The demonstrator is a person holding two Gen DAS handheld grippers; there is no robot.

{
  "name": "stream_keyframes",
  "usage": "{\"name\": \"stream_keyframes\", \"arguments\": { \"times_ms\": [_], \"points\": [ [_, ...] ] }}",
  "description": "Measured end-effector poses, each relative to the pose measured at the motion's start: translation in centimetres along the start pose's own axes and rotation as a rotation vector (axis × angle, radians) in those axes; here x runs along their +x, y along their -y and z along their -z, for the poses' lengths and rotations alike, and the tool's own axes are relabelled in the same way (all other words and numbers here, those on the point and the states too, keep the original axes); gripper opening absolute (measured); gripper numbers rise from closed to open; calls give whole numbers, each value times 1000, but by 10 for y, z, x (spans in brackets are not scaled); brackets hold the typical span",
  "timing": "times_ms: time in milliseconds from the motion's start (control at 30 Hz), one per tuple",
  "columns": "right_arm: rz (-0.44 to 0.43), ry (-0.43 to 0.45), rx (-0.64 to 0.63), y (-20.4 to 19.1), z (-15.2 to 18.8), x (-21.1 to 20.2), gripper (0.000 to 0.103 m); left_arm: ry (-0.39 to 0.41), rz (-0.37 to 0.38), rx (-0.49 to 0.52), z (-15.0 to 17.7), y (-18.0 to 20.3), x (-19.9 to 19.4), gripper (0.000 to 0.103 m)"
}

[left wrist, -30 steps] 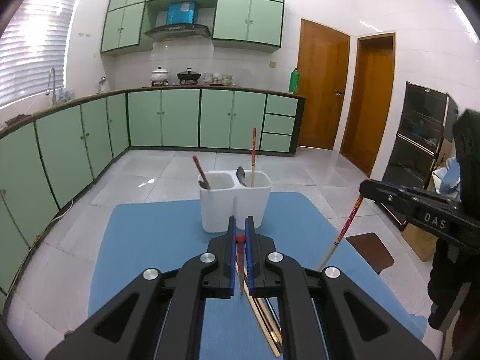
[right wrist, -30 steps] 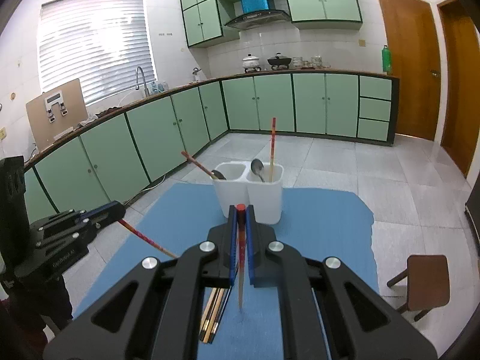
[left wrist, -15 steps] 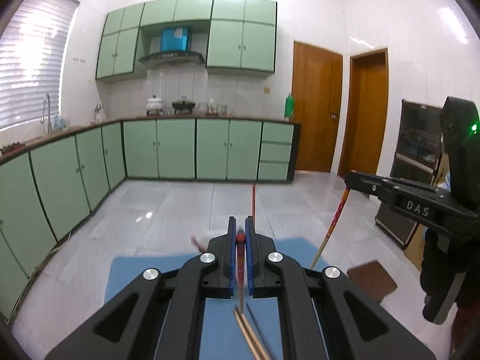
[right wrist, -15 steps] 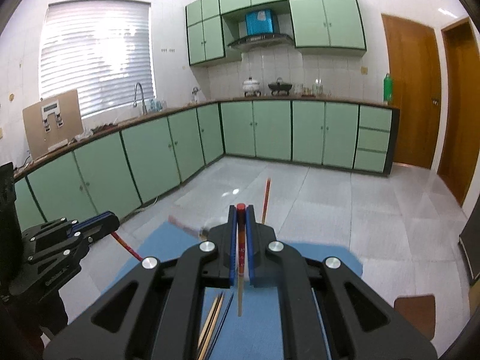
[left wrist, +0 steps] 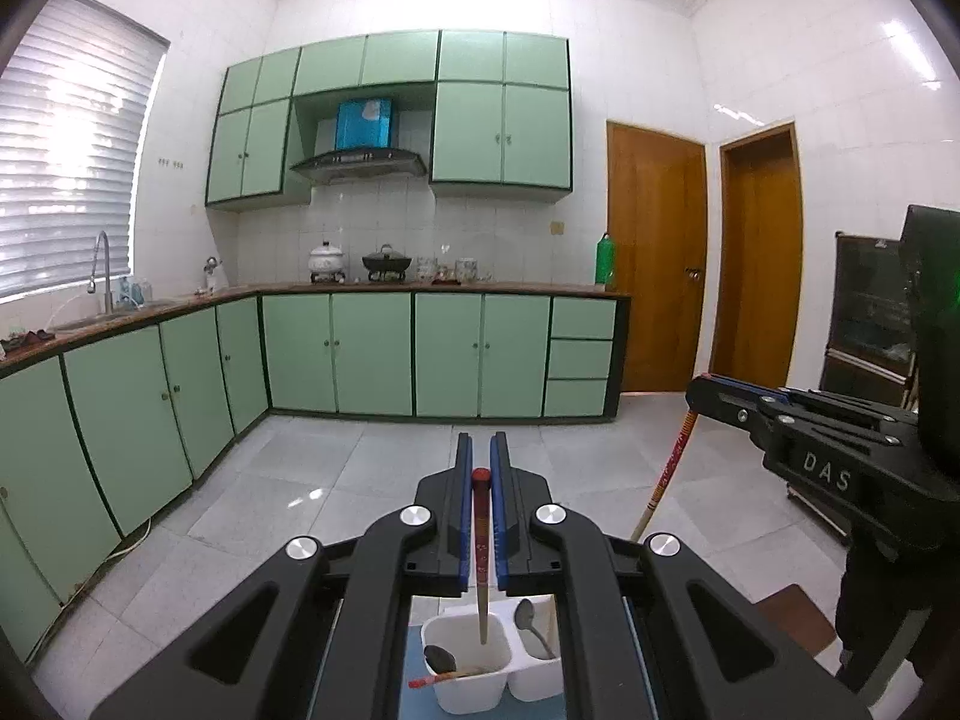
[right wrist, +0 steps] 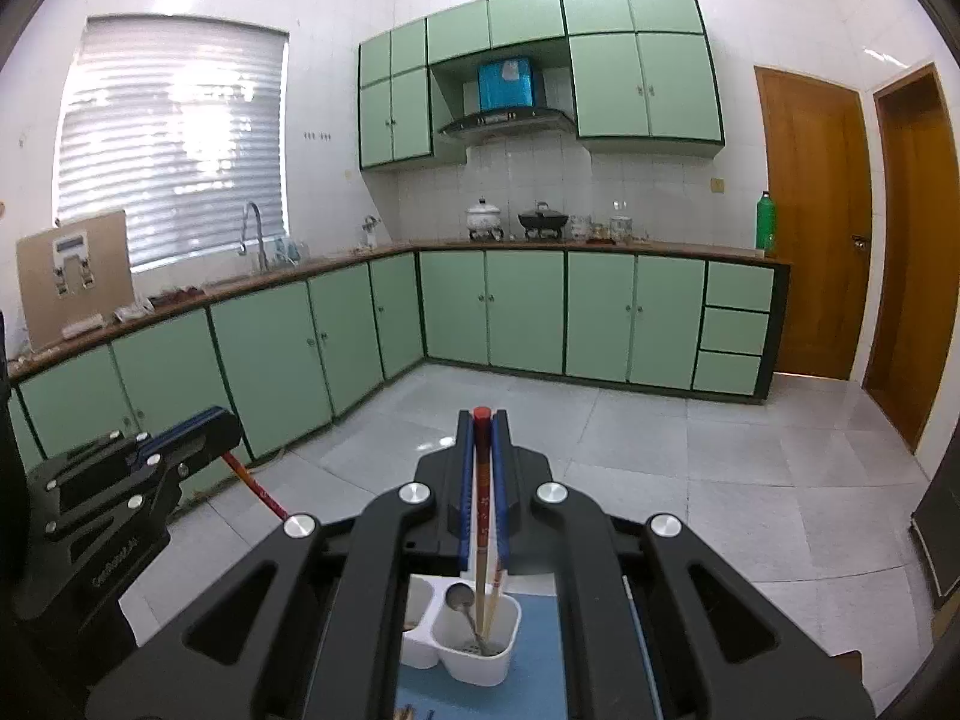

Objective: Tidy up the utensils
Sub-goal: 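Lift both red chopsticks over the white caddy and open both tools inside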

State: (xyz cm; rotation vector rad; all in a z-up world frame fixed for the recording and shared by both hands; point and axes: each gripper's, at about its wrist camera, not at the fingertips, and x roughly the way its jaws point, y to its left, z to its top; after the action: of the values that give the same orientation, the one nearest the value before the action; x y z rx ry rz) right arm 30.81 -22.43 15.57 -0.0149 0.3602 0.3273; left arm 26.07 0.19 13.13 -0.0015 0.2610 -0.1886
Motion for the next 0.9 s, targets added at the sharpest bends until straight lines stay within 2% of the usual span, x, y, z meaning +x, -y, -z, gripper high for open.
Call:
{"name": "stream_keyframes", "arguments": {
  "times_ms": [200, 433, 467, 500, 533, 567, 633, 867, 900],
  "points": [
    [-4, -54, 13, 3, 22, 31, 5, -64, -4, -11, 19, -5, 39, 6],
    [-14, -132, 16, 2, 50, 51, 6, -148, 6, -16, 45, -7, 60, 6],
    [-9, -139, 16, 1, 53, 51, 7, -157, 10, -19, 47, -9, 60, 9],
    [-4, -143, 16, 0, 55, 51, 12, -176, 22, -23, 49, -10, 62, 14],
    [3, -140, 17, 0, 57, 48, 20, -182, 20, -26, 50, -11, 62, 26],
    [14, -131, 18, 1, 58, 43, 28, -172, 18, -29, 50, -12, 56, 32],
    [40, -103, 20, 5, 60, 29, 35, -147, 23, -30, 47, -13, 43, 33],
    [108, -20, -20, 13, 80, -33, 70, -69, -5, -18, 46, -14, -23, 52],
    [110, -16, -24, 14, 84, -40, 72, -63, -9, -16, 48, -13, -30, 53]
  ]
}}
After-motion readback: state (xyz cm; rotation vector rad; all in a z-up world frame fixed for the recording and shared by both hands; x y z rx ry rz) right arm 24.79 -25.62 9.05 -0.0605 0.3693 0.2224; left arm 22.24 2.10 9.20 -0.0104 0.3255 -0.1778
